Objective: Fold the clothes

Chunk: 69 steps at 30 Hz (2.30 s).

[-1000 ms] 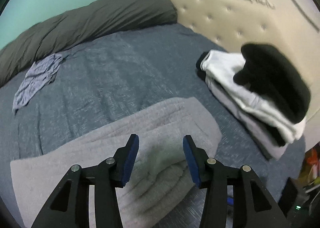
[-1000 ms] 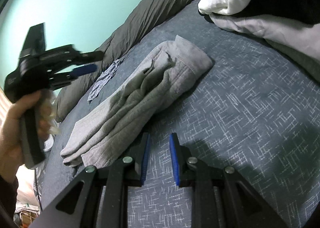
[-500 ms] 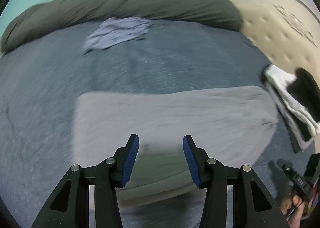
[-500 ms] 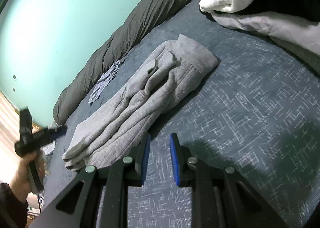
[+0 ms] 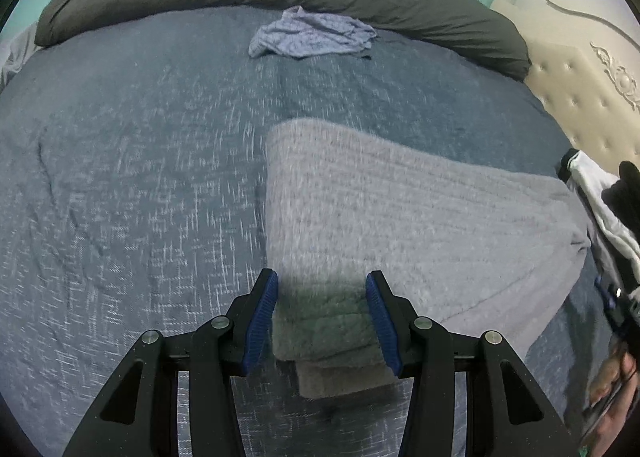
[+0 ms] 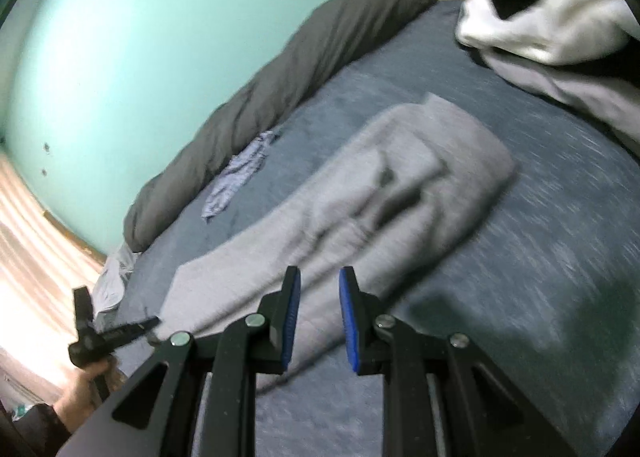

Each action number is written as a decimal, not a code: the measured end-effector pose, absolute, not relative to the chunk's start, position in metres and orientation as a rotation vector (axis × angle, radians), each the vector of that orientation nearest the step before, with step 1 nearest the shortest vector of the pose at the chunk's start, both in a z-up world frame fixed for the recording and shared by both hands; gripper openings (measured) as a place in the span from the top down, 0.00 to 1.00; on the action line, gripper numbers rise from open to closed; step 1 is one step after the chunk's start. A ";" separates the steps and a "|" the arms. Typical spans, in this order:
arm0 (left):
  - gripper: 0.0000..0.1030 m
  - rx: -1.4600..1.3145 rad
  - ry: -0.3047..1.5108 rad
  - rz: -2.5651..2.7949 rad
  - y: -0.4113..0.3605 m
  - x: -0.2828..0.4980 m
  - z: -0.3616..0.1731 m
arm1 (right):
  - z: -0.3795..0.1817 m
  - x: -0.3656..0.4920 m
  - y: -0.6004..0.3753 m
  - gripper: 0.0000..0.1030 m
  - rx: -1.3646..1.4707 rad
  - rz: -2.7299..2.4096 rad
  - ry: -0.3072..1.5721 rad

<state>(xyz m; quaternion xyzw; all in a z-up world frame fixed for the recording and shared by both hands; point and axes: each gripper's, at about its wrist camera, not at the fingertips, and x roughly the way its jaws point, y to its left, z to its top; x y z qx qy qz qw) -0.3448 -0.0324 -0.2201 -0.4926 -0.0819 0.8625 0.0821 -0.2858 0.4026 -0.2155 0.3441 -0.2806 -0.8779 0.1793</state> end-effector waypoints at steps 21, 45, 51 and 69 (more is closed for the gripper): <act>0.49 -1.448 -0.253 2.485 -0.037 -0.340 -0.249 | -0.240 -0.365 0.336 0.82 1.193 -2.402 -0.631; 0.49 -1.460 -0.223 2.479 -0.033 -0.336 -0.246 | -0.240 -0.384 0.335 0.96 1.280 -2.539 -0.515; 0.49 -1.462 -0.213 2.475 -0.034 -0.335 -0.247 | -0.239 -0.393 0.320 0.92 1.218 -2.495 -0.459; 0.48 -1.488 -0.212 2.473 -0.033 -0.331 -0.245 | -0.252 -0.393 0.396 1.00 1.258 -2.581 -0.756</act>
